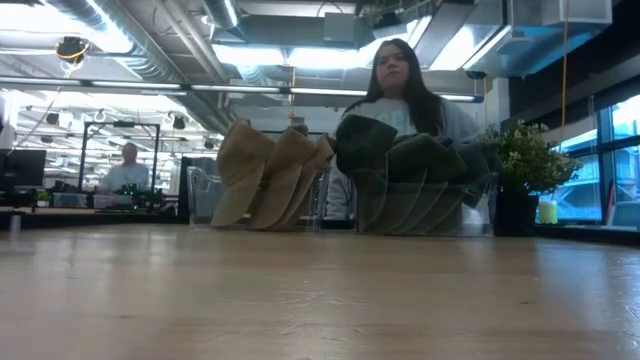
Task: Pick & Place hat
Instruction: Return to Home Position
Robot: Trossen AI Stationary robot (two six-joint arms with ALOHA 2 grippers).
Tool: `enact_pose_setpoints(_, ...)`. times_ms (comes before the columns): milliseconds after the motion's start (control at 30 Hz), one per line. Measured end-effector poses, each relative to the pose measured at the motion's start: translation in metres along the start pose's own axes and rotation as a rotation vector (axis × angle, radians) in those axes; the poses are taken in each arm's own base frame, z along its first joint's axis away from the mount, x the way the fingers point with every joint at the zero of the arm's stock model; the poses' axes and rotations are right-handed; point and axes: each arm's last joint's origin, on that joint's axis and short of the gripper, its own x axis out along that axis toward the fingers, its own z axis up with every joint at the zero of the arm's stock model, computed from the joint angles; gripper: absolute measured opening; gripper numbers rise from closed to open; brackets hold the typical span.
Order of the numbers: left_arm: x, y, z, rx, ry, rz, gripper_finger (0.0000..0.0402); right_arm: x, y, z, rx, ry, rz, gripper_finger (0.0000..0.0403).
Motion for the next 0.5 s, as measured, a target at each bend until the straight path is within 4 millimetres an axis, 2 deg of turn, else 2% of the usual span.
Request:
enact_pose_setpoints(133, -0.013, 0.005, -0.033, -0.042, -0.109, -0.09, 0.0152, -0.032, -0.013, -0.022, 0.04, -0.099, -0.007, 0.021)
enact_pose_setpoints(267, -0.02, 0.023, -0.073, -0.096, -0.215, -0.174, 0.0152, -0.053, -0.022, -0.039, 0.055, -0.152, -0.053, 0.021)
enact_pose_setpoints(400, -0.027, 0.04, -0.115, -0.134, -0.257, -0.114, 0.0152, -0.066, -0.03, -0.058, 0.148, -0.193, -0.136, 0.021)
enact_pose_setpoints(500, -0.033, 0.048, -0.141, -0.181, -0.278, -0.103, 0.0152, -0.066, -0.032, -0.081, 0.143, -0.169, -0.128, 0.021)
